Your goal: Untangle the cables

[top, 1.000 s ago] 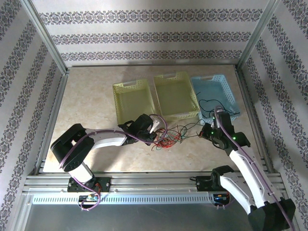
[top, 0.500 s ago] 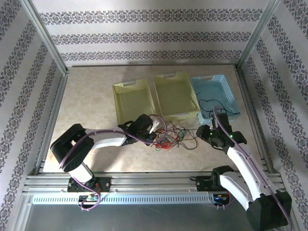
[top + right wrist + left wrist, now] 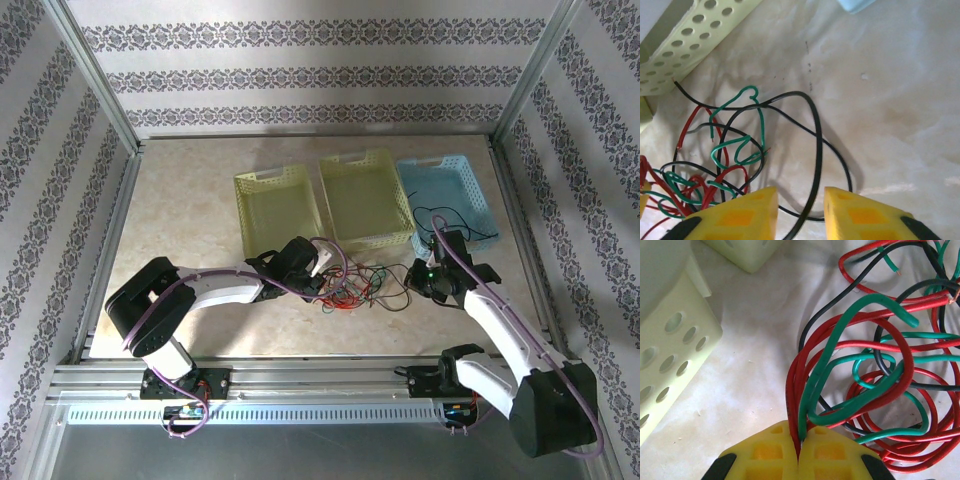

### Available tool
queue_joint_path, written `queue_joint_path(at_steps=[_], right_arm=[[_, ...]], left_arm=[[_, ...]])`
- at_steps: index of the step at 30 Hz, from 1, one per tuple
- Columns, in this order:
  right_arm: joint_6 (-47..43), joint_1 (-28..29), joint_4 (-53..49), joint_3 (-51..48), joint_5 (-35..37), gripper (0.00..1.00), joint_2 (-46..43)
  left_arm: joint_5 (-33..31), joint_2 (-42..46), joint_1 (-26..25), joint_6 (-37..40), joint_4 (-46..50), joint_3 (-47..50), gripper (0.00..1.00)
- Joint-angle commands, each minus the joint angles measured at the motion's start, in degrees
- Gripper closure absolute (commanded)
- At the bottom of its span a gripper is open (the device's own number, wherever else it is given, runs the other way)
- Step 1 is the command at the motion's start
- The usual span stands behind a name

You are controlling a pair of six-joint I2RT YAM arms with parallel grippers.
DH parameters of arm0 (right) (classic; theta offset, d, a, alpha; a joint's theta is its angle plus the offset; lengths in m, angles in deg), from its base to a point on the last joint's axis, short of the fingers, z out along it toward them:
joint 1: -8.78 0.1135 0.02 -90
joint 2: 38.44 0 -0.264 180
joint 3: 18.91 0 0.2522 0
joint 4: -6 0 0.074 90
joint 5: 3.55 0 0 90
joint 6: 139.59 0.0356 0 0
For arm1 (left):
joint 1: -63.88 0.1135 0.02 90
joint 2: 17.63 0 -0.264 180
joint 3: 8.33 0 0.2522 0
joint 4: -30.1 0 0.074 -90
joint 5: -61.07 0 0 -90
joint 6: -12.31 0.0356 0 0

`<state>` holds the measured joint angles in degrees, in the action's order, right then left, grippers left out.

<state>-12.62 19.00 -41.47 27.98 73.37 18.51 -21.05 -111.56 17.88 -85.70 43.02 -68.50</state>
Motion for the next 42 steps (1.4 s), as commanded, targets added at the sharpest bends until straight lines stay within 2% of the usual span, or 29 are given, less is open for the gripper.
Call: queue_joint_path(at_steps=[1, 7, 14, 24, 29, 36, 42], right_arm=[[-0.4, -0.3, -0.2, 0.0, 0.7, 1.0, -1.4], [-1.7, -0.5, -4.9, 6.7, 10.0, 1.0, -10.0], [-9.3, -0.6, -8.6, 22.0, 19.8, 1.0, -11.7], [-16.7, -1.4, -0.4, 36.7, 29.0, 1.0, -9.7], [-20.4, -4.1, 2.9, 41.1, 28.7, 1.0, -6.2], [-20.2, -8.8, 9.1, 43.8, 26.0, 1.0, 0.1], [-23.3, -10.2, 11.6, 53.9, 25.6, 1.0, 4.7]], left_arm=[[-0.7, -0.9, 0.4, -0.2, -0.2, -1.1, 1.0], [-0.4, -1.4, 0.3, -0.3, 0.0, -1.2, 1.0], [-0.4, -1.8, 0.3, -0.2, 0.4, -1.1, 1.0], [-0.1, -2.1, 0.3, -0.9, -0.3, -0.4, 1.0], [-0.4, -1.6, 0.3, -0.4, -0.5, -0.1, 1.0], [-0.4, -1.3, 0.3, -0.2, 0.0, 0.0, 1.0], [-0.8, -1.3, 0.3, 0.2, 0.1, 0.3, 1.0]])
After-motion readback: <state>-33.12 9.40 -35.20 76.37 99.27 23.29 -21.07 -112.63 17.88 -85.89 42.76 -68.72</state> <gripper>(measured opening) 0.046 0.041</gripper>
